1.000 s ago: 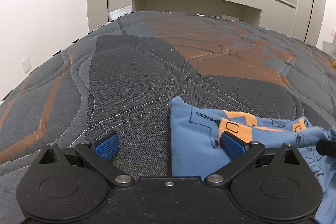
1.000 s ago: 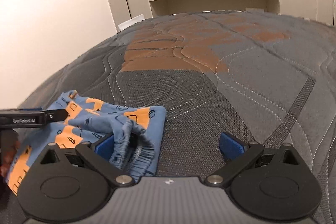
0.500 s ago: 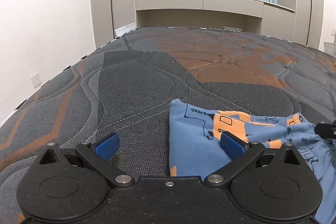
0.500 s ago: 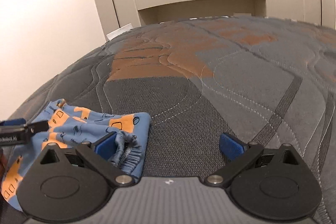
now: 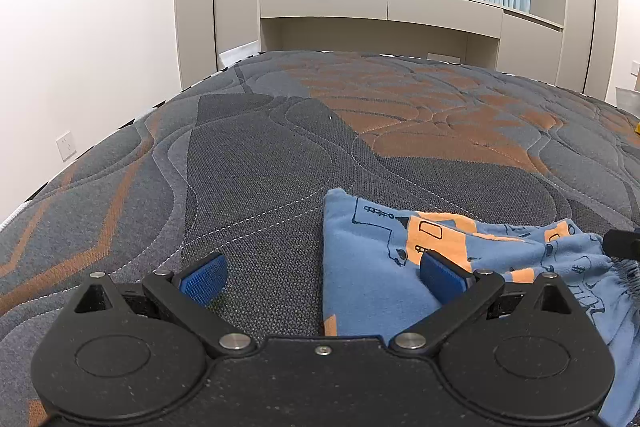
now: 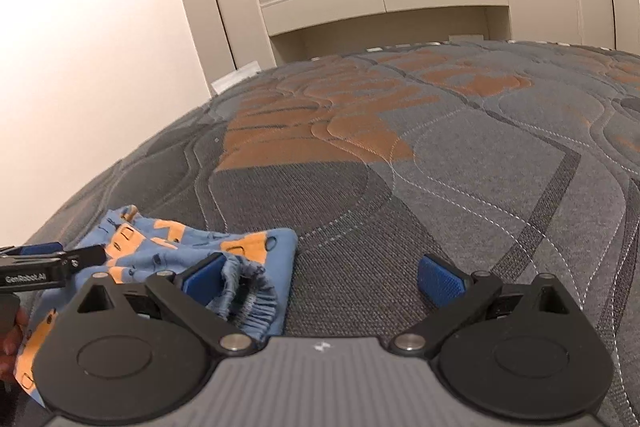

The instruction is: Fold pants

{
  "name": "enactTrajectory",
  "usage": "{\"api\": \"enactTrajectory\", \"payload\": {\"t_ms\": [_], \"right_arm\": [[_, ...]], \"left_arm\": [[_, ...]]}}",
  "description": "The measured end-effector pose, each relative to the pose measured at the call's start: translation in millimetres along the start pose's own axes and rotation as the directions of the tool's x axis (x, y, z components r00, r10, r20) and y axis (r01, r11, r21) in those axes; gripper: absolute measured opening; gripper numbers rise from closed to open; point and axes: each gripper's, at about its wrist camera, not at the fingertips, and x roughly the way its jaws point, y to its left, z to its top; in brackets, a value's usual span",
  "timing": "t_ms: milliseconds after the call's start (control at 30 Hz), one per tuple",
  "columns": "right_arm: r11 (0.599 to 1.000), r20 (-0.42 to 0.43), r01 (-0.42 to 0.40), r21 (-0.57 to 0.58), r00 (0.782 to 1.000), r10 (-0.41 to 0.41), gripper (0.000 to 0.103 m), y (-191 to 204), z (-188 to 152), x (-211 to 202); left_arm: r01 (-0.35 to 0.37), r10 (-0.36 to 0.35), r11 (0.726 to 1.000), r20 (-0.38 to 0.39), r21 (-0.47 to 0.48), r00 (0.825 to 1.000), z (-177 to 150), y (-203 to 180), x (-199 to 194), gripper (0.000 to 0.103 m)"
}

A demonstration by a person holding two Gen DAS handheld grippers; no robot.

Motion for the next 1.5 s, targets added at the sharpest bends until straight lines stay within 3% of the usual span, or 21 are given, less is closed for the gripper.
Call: {"api": "enactTrajectory", "payload": {"t_ms": [167,367,767,1133,1233,1367,1500], "right_arm": [[0.997,0.032,-0.060,-0.047,0.998,0.062,0.103,9.1,0.0,-5.5],[0.997,-0.045,-0.030,-0.070,0.999,0.027,0.103,14.7,-3.0,8.8],[0.998,-0.061,-0.040,-0.045,0.997,0.037,0.103,10.5,-3.7,10.5],[0.998,-0.043,-0.037,-0.054,0.998,0.035,0.103,12.4,-5.3,5.5],[0.998,-0.037,-0.025,-0.063,0.999,0.023,0.103,16.6,-7.6,-1.8],[0.996,-0.030,-0.035,-0.083,0.999,0.033,0.103,22.8,-13.1,-16.7],[0.994,-0.033,-0.037,-0.104,0.999,0.034,0.103,29.4,-23.9,-33.0]], "left_arm": [[0.000,0.000,1.000,-0.001,0.000,1.000,0.0,0.1,0.1,0.102],[0.003,-0.003,1.000,-0.002,-0.002,1.000,-0.8,-0.3,0.6,0.102],[0.016,-0.016,1.000,-0.003,-0.014,1.000,-2.3,3.0,3.7,0.102],[-0.081,0.073,0.993,0.101,0.081,0.992,-11.3,-16.0,-35.5,0.102],[-0.067,0.065,0.997,0.067,0.032,0.996,-11.9,-15.9,-51.2,0.102],[-0.002,0.003,0.999,0.020,-0.036,1.000,-22.6,-16.2,-69.3,0.102],[-0.021,0.020,0.999,-0.017,-0.050,1.000,-36.7,-20.5,-78.5,0.102]]}}
